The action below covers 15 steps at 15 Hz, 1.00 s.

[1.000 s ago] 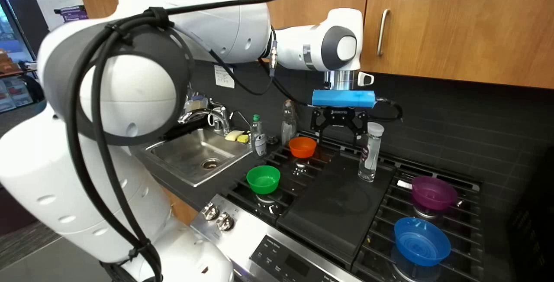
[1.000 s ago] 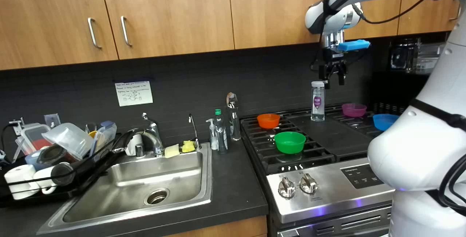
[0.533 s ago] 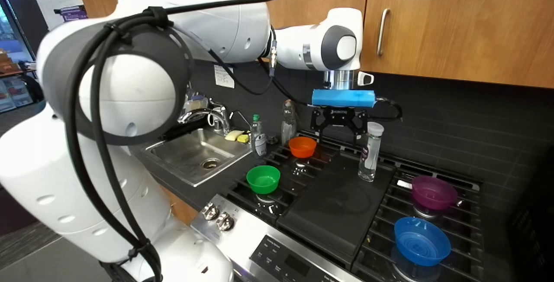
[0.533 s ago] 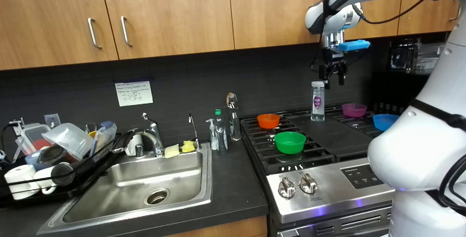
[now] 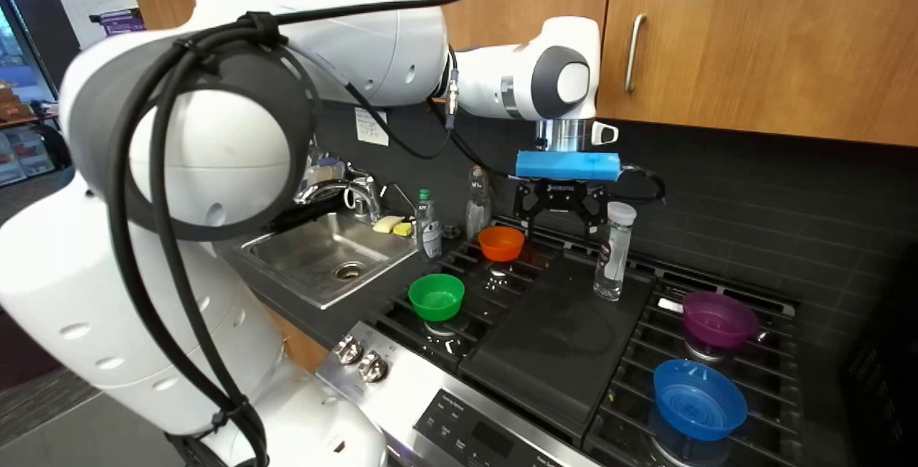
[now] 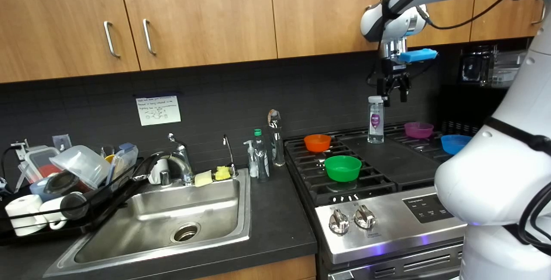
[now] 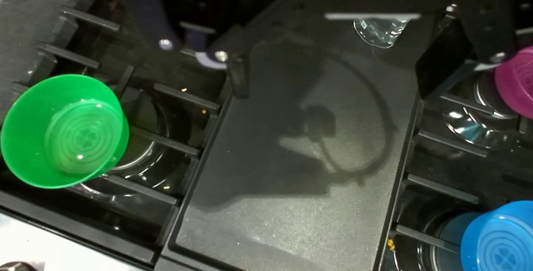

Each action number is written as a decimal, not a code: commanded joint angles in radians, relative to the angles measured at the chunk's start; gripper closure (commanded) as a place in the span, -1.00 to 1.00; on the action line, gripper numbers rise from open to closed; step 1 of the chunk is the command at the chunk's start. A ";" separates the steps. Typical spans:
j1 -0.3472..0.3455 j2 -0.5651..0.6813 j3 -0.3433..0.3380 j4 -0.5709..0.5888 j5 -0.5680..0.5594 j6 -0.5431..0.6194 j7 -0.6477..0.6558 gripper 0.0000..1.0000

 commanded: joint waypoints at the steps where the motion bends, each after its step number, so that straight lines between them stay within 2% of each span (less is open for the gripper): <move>1: -0.021 -0.076 0.014 -0.095 -0.001 0.043 0.004 -1.00; 9: -0.021 -0.312 0.018 -0.337 -0.007 0.122 0.018 -1.00; 15: -0.019 -0.451 -0.005 -0.421 0.005 0.212 0.035 -1.00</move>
